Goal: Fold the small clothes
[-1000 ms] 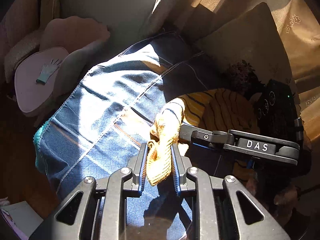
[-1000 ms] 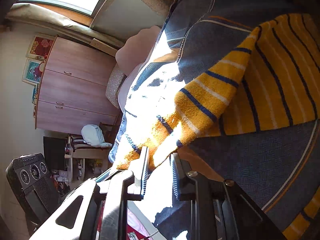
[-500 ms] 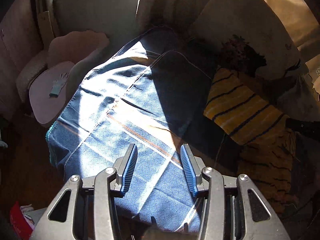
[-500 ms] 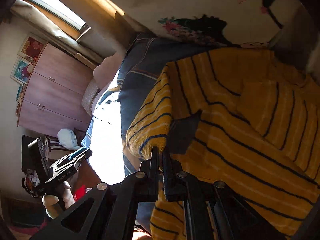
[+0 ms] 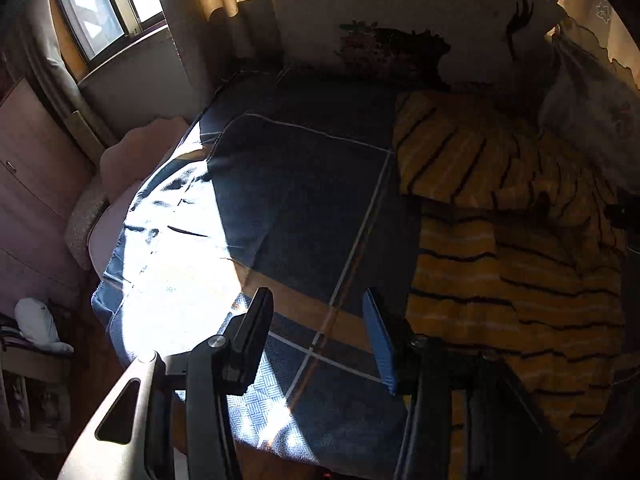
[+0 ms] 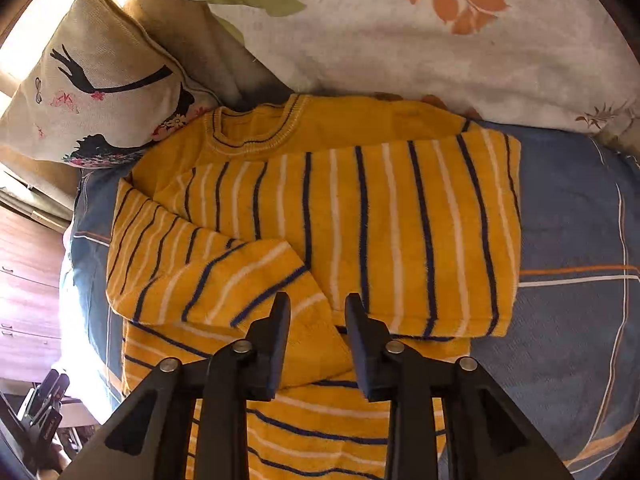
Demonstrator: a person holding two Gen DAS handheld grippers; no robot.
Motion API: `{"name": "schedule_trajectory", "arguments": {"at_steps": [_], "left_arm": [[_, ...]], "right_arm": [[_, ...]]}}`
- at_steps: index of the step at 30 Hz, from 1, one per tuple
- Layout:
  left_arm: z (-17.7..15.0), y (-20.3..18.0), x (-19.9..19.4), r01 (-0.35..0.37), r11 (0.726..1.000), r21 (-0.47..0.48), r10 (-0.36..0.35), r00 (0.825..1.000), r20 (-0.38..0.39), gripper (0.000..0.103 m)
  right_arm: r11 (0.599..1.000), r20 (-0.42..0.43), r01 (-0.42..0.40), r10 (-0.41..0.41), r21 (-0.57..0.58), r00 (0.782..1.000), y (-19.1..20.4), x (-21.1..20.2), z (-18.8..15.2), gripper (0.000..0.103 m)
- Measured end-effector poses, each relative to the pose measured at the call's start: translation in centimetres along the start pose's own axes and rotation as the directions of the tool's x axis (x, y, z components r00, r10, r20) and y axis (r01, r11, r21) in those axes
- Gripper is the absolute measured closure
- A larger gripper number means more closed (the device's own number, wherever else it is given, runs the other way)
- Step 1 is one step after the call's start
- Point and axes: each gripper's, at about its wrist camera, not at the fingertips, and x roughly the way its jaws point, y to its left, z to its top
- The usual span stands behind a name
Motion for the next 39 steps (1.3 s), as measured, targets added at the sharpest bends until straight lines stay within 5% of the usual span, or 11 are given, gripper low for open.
{"name": "schedule_trajectory", "arguments": {"at_steps": [18, 28, 34, 36, 39], "left_arm": [[-1.8, -6.2, -1.8, 0.009, 1.000, 0.010, -0.009, 1.000, 0.012, 0.049], [-3.2, -6.7, -1.8, 0.024, 1.000, -0.018, -0.024, 1.000, -0.017, 0.049], [-3.8, -7.2, -1.7, 0.038, 0.999, -0.023, -0.038, 0.999, -0.024, 0.049], [-3.9, -7.2, -1.6, 0.040, 0.999, -0.031, -0.041, 0.999, -0.025, 0.049], [-4.1, -6.9, -1.3, 0.043, 0.998, -0.050, -0.044, 0.998, -0.035, 0.049]], "right_arm": [[0.985, 0.042, -0.160, 0.158, 0.058, 0.987, -6.0, -2.1, -4.7, 0.060], [0.970, 0.031, -0.237, 0.235, 0.060, 0.971, -4.1, 0.8, -4.6, 0.059], [0.994, 0.033, -0.079, 0.081, -0.074, 0.996, -0.8, 3.3, -4.3, 0.059], [0.986, -0.002, -0.102, 0.103, -0.133, 0.995, 0.3, 3.5, -4.4, 0.095], [0.977, -0.002, -0.089, 0.090, -0.193, 0.996, 0.9, 2.3, -4.1, 0.098]]}}
